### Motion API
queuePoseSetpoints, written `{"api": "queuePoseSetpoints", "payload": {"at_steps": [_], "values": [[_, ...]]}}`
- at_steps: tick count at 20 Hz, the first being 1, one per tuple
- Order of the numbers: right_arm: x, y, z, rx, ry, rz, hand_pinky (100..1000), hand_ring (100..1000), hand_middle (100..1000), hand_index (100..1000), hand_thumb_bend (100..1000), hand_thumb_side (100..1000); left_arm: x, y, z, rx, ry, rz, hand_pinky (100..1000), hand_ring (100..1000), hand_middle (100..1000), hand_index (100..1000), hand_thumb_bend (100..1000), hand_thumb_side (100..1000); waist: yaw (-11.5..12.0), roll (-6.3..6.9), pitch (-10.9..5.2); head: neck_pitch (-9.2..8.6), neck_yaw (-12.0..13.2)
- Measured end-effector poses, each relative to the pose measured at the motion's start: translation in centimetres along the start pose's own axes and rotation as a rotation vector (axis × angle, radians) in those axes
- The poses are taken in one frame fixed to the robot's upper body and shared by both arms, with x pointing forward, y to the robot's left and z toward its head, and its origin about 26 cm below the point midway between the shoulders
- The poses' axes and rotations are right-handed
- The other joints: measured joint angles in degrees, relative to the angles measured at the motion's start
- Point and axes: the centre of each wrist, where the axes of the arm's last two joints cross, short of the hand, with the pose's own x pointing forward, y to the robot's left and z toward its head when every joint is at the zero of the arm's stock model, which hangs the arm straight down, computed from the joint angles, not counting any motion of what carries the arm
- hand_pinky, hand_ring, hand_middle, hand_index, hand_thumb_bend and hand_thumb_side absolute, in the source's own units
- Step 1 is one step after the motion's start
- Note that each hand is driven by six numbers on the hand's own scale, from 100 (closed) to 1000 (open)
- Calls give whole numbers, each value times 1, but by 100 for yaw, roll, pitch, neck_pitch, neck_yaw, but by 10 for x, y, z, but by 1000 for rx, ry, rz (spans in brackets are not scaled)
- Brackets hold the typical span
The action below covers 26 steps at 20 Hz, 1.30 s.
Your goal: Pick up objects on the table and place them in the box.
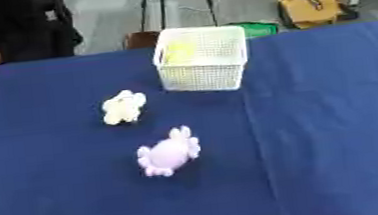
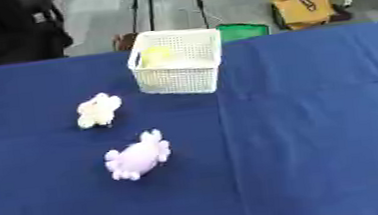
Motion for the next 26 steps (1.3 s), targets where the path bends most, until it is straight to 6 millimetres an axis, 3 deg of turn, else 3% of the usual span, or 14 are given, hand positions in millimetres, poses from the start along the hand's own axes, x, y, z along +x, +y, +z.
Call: {"api": "queuePoseSetpoints", "payload": {"at_steps": [8, 13, 26], "values": [[0, 0, 0, 0, 0, 0, 738, 733, 588, 792, 100, 925, 0, 0, 0, 0, 2, 2, 704, 670, 716, 787, 100, 736, -16, 4, 1, 0, -4], [0, 0, 0, -1, 2, -3, 739, 733, 588, 792, 100, 921, -1, 3, -4, -35, -11, -22, 742, 776, 826, 878, 100, 690, -20, 23, 3, 20, -1], [2, 2, 1, 8, 4, -23, 739, 733, 588, 791, 100, 916, 0, 23, -36, -641, -109, -451, 809, 848, 876, 977, 100, 749, -95, 59, -64, 212, 142]]}}
